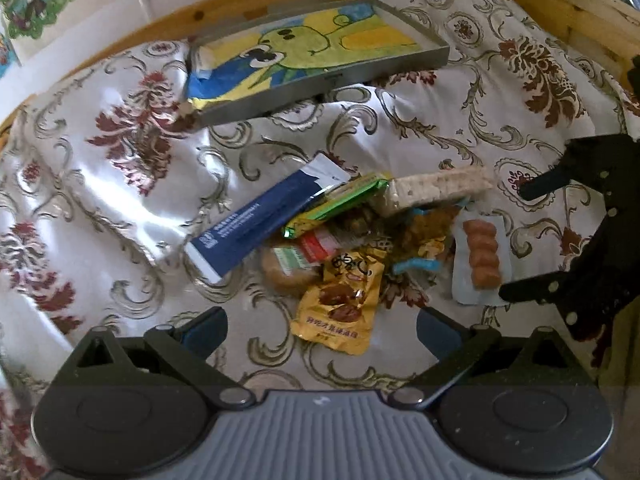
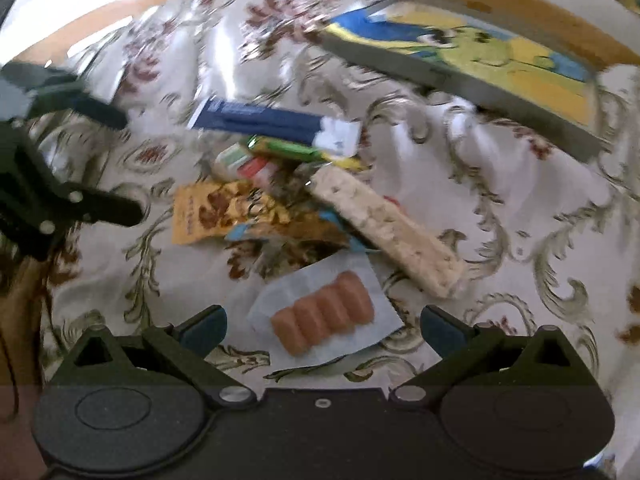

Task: Organize snacks
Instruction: 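Grasp the four-sausage pack with right tool while left tool grasps the gold bag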

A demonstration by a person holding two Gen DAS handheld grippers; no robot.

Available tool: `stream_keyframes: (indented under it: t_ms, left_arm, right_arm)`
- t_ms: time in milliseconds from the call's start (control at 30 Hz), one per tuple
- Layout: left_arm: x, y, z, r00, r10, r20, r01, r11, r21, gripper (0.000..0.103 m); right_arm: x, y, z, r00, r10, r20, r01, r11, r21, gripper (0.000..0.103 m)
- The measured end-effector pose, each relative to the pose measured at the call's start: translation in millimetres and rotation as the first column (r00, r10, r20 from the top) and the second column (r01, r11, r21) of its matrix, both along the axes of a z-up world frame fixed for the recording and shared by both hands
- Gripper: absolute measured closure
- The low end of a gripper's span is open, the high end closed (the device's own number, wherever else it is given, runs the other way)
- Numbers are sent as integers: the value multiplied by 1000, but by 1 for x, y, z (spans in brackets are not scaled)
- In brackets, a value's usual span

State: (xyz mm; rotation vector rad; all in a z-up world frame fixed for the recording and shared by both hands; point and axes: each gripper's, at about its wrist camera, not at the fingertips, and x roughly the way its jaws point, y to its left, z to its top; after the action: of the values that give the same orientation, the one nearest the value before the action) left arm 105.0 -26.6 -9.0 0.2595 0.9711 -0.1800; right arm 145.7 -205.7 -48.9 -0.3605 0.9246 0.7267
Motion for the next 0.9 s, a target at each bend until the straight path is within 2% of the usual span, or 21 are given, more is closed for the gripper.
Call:
stream_keyframes:
  t_ms: [100,267,367,667,900]
  left_arm:
    - [6,1,-11,1000,-12,-6,12,1000,-13,0]
    - [19,3,-31,999,-13,-40,12,999,-34,0]
    - [25,4,-44,998,-14,-58,13,1000,-23,1]
    - [38,-1,-64,997,-36,-70,37,999,20,1]
    - [43,-6,-68,993,-39,-113,39,999,-4,14]
  right_arm:
    - [6,6,-11,998,59,-1,-59,998,-19,1]
    - [13,11,-26,997,78,4,-78,996,-53,1]
    - [17,11,-32,996,89,-28,-90,995,-30,1]
    - [19,13,-40,995,97,-2,-97,994,-49,1]
    - [16,15,-39,993,116,26,-114,992,-52,5]
